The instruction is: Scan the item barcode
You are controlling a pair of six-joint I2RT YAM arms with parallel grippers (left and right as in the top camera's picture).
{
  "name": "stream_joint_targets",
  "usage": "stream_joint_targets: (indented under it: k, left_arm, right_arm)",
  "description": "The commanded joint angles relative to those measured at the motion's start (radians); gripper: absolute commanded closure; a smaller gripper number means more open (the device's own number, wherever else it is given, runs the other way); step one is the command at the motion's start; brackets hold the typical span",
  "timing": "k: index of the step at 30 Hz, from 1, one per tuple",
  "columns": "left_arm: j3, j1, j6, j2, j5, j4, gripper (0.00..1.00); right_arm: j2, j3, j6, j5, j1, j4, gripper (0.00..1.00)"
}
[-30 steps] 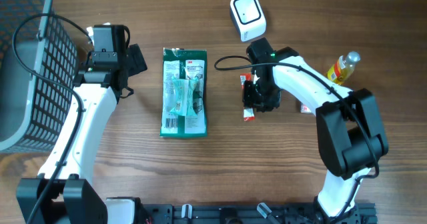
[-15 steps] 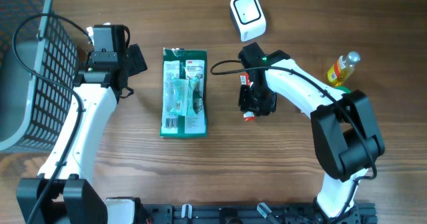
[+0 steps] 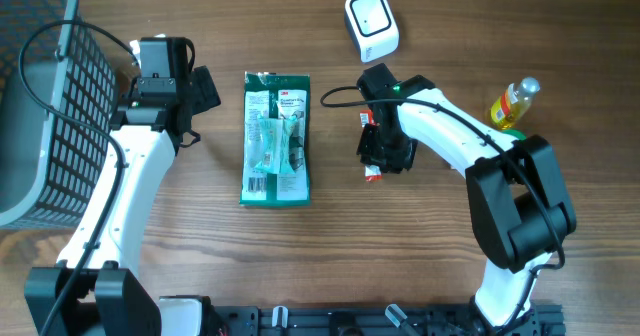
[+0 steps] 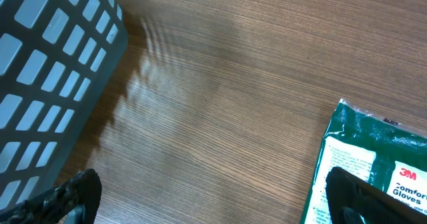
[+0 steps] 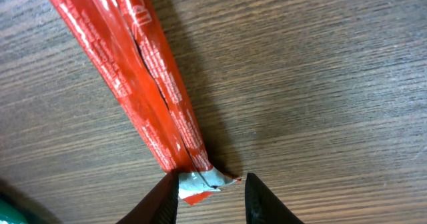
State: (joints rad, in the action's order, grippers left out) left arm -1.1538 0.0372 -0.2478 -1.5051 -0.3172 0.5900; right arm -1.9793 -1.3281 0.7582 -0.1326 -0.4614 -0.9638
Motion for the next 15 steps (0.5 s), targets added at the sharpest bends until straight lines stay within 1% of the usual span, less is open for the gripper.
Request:
stream_joint_targets:
  k: [1, 8, 10, 11, 13, 14, 15]
  left_arm:
    - [-0.011, -0.005, 0.009, 0.001, -0.009, -0.003, 0.0]
    - [-0.011, -0.005, 0.009, 0.001, -0.009, -0.003, 0.0]
    - [-0.011, -0.005, 0.009, 0.001, -0.009, -0.003, 0.0]
    - [-0.011, -0.005, 0.009, 0.001, -0.009, -0.003, 0.0]
    - [-0.011, -0.005, 0.009, 0.001, -0.009, -0.003, 0.0]
    - [-0.011, -0.005, 0.009, 0.001, -0.009, -0.003, 0.0]
    - [-0.011, -0.005, 0.009, 0.001, -0.009, -0.003, 0.0]
  right_arm:
    - [-0.011, 0.016, 0.058, 0.021, 0.002, 0.005, 0.67]
    - [-0.011, 0.097, 0.143, 0.016, -0.004, 0.083, 0.67]
    - [-0.012, 0.125, 0.148, 0.017, -0.007, 0.112, 0.68]
    - [-0.012, 0.136, 0.146, 0.018, -0.008, 0.122, 0.71]
    - [-0.011, 0.145, 0.138, 0.026, -0.008, 0.127, 0.85]
    - [-0.011, 0.145, 0.121, 0.028, -0.007, 0.129, 0.95]
    - [-0.008, 0.144, 0.086, 0.028, -0.005, 0.139, 0.96]
